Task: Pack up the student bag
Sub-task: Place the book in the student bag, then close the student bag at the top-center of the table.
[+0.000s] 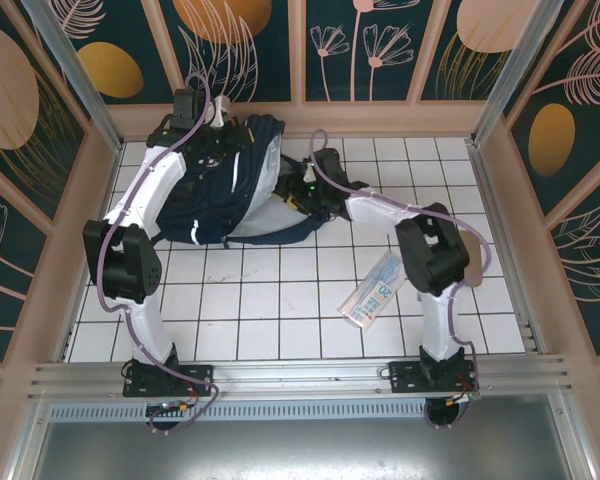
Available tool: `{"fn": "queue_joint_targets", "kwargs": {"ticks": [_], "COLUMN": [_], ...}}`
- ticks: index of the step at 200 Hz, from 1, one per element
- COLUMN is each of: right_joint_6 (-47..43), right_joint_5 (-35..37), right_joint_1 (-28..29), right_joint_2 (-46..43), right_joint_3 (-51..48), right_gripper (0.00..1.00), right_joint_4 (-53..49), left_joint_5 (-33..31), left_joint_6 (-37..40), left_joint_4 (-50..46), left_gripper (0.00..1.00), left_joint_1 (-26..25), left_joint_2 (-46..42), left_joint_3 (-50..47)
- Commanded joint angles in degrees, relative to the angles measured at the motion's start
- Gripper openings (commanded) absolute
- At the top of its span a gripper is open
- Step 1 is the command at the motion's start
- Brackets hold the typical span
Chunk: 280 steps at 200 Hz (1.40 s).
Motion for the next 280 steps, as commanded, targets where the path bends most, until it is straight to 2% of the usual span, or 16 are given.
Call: {"fn": "queue_joint_targets", "kwargs": {"ticks": [1, 38, 92, 132, 172, 189, 213, 238, 261, 280], "right_joint_6": [-3.1, -5.9, -7.7, -5.7, -2.8, -2.3, -2.5, -3.3, -5.2, -7.7], "right_joint_5": [4.3, 9.5, 14.9, 25.8, 31.0, 32.1, 32.5, 33.8, 30.2, 25.8], "right_joint_1": [-2.5, -7.5, -16.8, -22.2, -29.0, -30.9, -32.6, -33.3, -34.0, -33.6], "right_joint_2": [-7.8, -18.7, -31.5, -36.5, -40.2, -40.8, -39.1, -35.8, -30.9, -26.0], "right_joint_3": [-6.7, -17.6, -29.6, -34.9, -41.4, -43.1, -43.7, -42.4, -41.3, -38.9], "right_gripper": [0.56, 0.56, 0.57, 0.57, 0.57, 0.57, 0.57, 0.57, 0.57, 0.56], "right_joint_4": [-0.3, -4.7, -11.4, -22.1, -26.8, -26.8, -25.3, -24.9, -22.3, -20.4], "left_joint_5": [0.0, -3.0, -3.5, -3.5, -4.5, -4.5, -4.1, -4.2, -4.4, -4.8], "left_joint_6": [-2.2, 0.0, 0.5, 0.9, 1.7, 1.8, 1.8, 2.0, 2.4, 2.9], "left_joint_4": [6.9, 7.6, 9.4, 10.0, 9.7, 9.8, 9.9, 9.5, 8.9, 8.3], "left_gripper": [0.0, 0.0, 0.0, 0.0, 0.0, 0.08, 0.11, 0.32, 0.45, 0.49], "left_joint_1": [0.2, -0.1, -1.6, -3.1, -5.3, -5.8, -5.8, -5.8, -5.8, -5.8], "left_joint_2": [-3.5, -3.7, -3.3, -2.5, -1.5, -1.3, -1.3, -1.8, -2.6, -3.1], "left_joint_3": [-4.4, -11.0, -15.5, -16.1, -16.8, -17.3, -17.5, -17.1, -17.0, -17.1]}}
